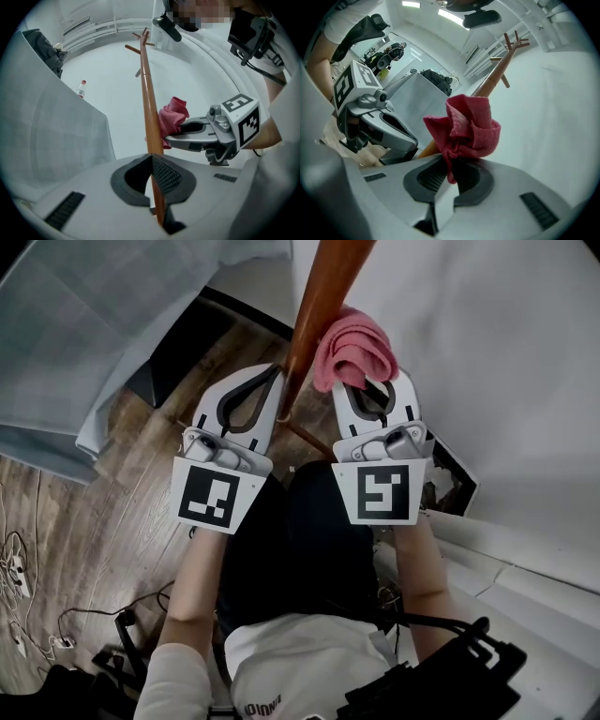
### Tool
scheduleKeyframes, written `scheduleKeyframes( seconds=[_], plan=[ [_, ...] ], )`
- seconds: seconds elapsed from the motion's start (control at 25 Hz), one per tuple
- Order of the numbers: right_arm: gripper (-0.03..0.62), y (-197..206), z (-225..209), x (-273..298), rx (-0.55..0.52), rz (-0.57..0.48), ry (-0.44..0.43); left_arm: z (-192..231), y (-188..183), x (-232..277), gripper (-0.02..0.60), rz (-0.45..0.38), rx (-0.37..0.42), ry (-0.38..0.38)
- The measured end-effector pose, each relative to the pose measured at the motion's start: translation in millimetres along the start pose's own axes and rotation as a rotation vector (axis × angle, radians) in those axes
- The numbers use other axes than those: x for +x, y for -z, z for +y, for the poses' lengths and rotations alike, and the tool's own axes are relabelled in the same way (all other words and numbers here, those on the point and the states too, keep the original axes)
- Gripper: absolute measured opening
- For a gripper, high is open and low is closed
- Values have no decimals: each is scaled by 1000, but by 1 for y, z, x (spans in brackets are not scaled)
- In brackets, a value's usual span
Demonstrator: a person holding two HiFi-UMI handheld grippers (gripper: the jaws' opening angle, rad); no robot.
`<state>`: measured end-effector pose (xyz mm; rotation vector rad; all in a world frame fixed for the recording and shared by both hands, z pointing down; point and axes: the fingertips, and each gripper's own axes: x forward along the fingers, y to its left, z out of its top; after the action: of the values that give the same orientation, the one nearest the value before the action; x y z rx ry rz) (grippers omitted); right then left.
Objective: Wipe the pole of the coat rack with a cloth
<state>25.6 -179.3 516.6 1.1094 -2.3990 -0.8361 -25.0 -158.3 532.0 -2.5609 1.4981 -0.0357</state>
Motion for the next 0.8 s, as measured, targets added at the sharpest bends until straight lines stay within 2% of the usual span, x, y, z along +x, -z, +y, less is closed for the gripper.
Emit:
scheduleKeyframes(
  seconds=[0.8],
  plan=[
    [48, 70, 64, 16, 79, 105, -115, 4, 61, -5, 14, 99, -66, -33]
  ],
)
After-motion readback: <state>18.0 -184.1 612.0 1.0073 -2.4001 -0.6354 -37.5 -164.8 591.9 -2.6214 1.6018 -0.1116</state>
